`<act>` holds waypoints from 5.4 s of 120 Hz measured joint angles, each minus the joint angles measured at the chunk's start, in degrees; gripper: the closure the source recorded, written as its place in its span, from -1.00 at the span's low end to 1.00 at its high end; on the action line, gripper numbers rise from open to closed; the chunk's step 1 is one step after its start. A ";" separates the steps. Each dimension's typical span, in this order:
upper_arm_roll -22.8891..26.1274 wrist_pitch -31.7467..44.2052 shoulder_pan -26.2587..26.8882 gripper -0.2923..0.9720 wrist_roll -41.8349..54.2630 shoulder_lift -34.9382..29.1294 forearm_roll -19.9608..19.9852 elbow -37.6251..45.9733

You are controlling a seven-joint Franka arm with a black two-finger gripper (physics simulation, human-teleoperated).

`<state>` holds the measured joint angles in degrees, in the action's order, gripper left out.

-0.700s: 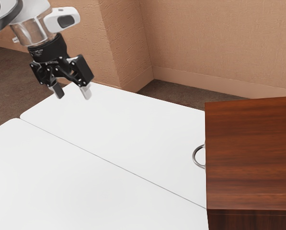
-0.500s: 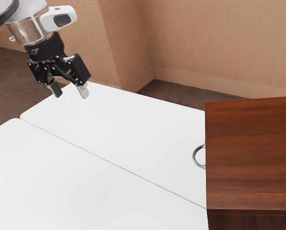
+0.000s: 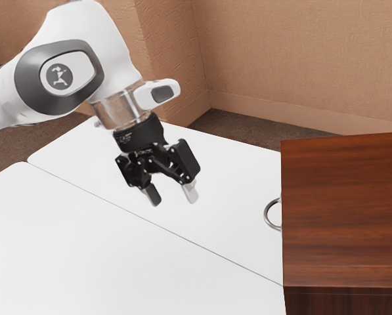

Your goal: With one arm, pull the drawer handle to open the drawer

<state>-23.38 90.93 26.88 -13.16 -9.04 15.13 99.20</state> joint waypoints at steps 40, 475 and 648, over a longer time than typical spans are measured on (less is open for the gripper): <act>-0.91 9.33 3.32 -0.41 -7.70 0.04 7.64 4.31; 1.06 21.48 -2.20 -0.10 -1.94 5.91 14.06 9.82; 2.46 5.32 -11.43 -0.36 -1.19 1.18 -5.62 -4.01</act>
<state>-20.92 96.25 15.45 -14.35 -7.85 9.51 95.19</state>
